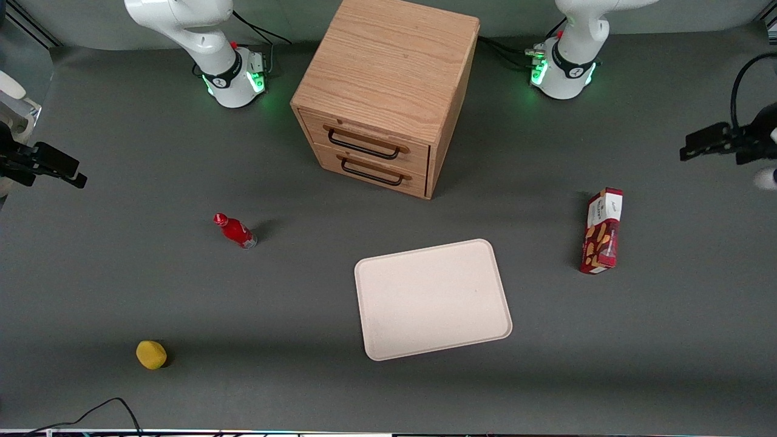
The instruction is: Place red cookie box on tray
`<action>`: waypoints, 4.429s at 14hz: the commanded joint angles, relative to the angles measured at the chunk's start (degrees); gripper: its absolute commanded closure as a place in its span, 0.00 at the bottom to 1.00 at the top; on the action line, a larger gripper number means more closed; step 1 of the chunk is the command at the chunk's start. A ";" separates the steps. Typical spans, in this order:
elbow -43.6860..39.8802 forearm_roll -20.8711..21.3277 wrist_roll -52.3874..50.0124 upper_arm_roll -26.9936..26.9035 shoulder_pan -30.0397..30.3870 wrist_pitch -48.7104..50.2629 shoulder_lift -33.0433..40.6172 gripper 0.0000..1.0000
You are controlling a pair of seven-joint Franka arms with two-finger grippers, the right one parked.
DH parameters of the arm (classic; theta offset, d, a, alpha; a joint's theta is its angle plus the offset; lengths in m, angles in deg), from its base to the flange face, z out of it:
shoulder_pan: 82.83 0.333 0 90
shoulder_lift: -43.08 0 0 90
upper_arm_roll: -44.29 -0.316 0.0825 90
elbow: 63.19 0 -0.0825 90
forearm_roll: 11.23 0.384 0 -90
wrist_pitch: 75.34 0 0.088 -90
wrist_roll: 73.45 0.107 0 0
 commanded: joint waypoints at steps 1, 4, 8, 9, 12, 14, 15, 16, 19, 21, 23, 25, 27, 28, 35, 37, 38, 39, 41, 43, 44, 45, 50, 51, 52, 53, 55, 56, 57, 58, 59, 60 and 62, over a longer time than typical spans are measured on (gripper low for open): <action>-2.78 2.12 -0.71 0.11 -0.62 2.29 -1.28 0.00; -2.70 2.39 0.27 -0.15 -0.79 2.38 -1.89 0.00; 12.63 2.05 6.93 -0.59 -0.70 -11.10 -3.82 0.00; 17.56 1.44 7.29 -0.67 -0.62 -16.46 -4.26 0.00; 29.09 1.43 14.30 -0.94 -0.44 -33.25 -7.25 0.00; 34.29 0.90 15.91 -1.38 -0.35 -43.19 -9.35 0.00; 35.53 0.90 16.00 -1.38 -0.44 -46.89 -10.93 0.00; 36.67 0.90 16.00 -1.38 -0.35 -50.32 -12.60 0.00; 42.29 -2.50 15.30 -1.38 -0.35 -60.69 -14.46 0.92; 41.70 -5.33 15.47 -1.38 -0.35 -60.55 -14.90 1.00; 38.37 -5.69 15.12 -1.55 -0.18 -55.83 -14.90 1.00; 31.18 -5.69 12.85 -1.73 -0.26 -45.93 -14.64 1.00; 21.70 -5.69 6.63 -1.38 -0.61 -33.80 -14.37 1.00; 17.21 -5.69 2.51 -0.94 -0.79 -29.56 -14.37 1.00; 3.46 -2.89 -38.01 19.68 -1.40 -28.69 -19.01 1.00; 4.07 1.84 -41.73 24.00 -1.75 -37.74 -25.15 1.00; 4.16 5.52 -42.88 24.80 -2.63 -42.57 -29.27 1.00; 4.60 10.61 -46.28 24.90 -3.51 -46.79 -32.53 1.00; 6.27 20.11 -50.08 25.08 -3.95 -51.92 -36.77 1.00; 6.53 21.64 -49.39 25.08 -3.87 -51.93 -37.31 1.00; 6.53 22.51 -49.65 24.99 -3.87 -52.20 -38.18 0.41; 6.53 24.09 -50.26 25.08 -3.95 -51.76 -38.19 0.00; 6.45 23.14 -48.52 25.34 -2.20 -39.06 -30.92 0.00; 6.36 19.48 -44.60 25.17 -1.50 -35.01 -27.68 0.00; 6.10 14.05 -38.38 24.03 -0.88 -31.06 -23.64 0.00; 5.92 9.73 -32.40 19.67 -0.88 -26.23 -19.43 0.00; 6.09 4.35 -22.19 13.77 -0.79 -17.70 -12.12 0.00; 6.18 3.72 -17.45 10.69 -0.88 -13.57 -8.96 0.00; 6.44 2.93 -12.27 7.97 -0.79 -10.05 -6.05 0.00; 7.32 1.97 -8.21 4.89 -0.79 -7.49 -3.33 0.00; 9.07 1.61 -5.65 2.77 -0.88 -6.24 -0.25 0.00; 11.43 1.61 -4.40 1.53 -0.88 -6.23 2.65 0.00; 8.93 1.43 -4.22 1.17 -0.97 -3.79 2.60 0.00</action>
